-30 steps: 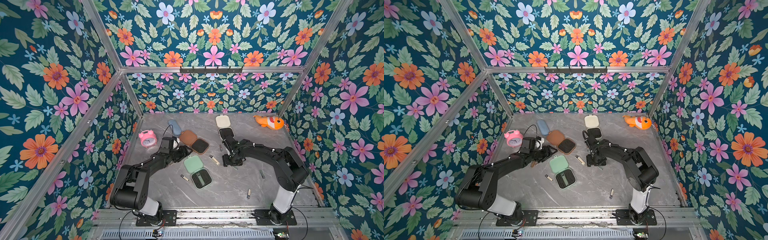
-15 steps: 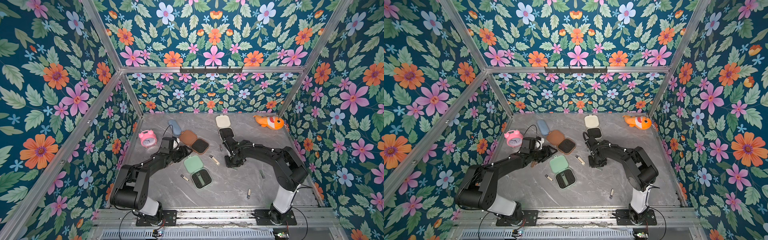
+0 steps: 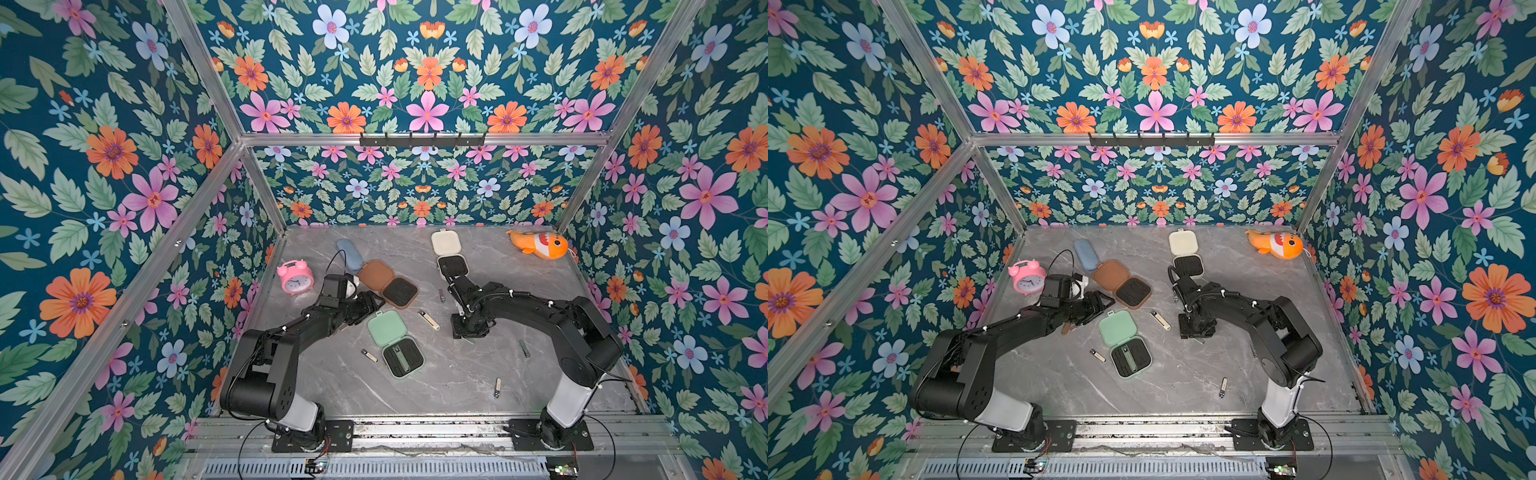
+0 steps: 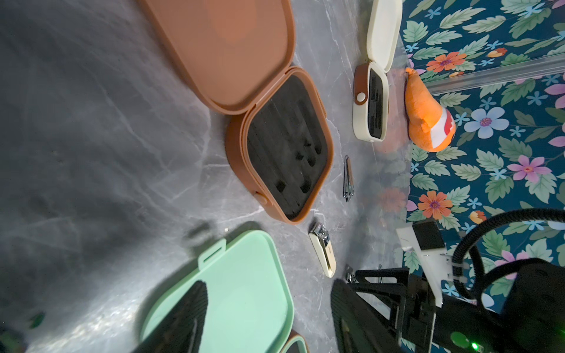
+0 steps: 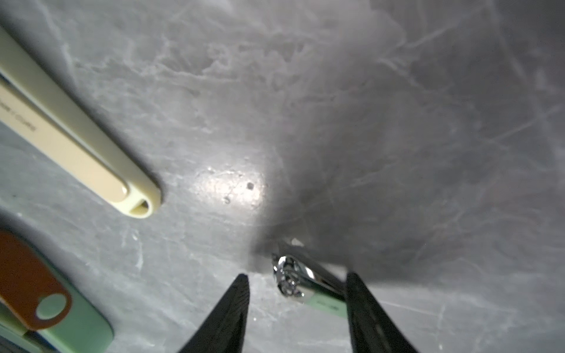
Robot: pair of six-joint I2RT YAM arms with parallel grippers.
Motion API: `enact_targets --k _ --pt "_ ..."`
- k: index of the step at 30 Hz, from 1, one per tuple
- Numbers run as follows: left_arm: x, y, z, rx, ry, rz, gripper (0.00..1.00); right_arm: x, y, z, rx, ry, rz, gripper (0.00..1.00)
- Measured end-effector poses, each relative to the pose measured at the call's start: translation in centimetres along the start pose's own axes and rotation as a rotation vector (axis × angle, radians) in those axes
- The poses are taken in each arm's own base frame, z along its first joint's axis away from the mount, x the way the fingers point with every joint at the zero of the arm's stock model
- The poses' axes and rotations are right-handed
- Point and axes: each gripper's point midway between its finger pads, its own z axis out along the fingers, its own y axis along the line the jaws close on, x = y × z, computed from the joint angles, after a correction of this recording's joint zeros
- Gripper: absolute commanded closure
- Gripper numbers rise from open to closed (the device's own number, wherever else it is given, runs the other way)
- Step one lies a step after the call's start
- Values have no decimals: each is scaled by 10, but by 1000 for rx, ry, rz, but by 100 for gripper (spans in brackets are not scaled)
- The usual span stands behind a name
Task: Organize nail clipper sets
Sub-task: Pick up the nail clipper from the center of the board.
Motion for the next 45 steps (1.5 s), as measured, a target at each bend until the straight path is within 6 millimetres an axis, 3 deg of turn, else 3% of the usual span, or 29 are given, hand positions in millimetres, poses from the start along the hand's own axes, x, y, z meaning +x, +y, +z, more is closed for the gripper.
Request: enact_targets --k 9,12,15,23,38,41,45 --pt "1 0 0 1 2 1 33 13 15 3 -11 24 -21 62" --pt "2 0 0 0 4 0 33 10 15 4 1 24 -12 62" --pt "3 0 0 0 3 -7 33 3 15 3 19 15 -2 70" --pt "4 0 -1 0 3 -6 33 -10 12 2 41 2 18 74" --pt "0 -3 0 5 -1 -2 33 -3 10 5 43 19 14 85" --pt "-2 -3 4 6 7 -3 33 -4 20 -4 26 -1 -8 85" --pt "-4 -3 9 4 15 -6 33 -12 55 -25 -24 -74 -90 85"
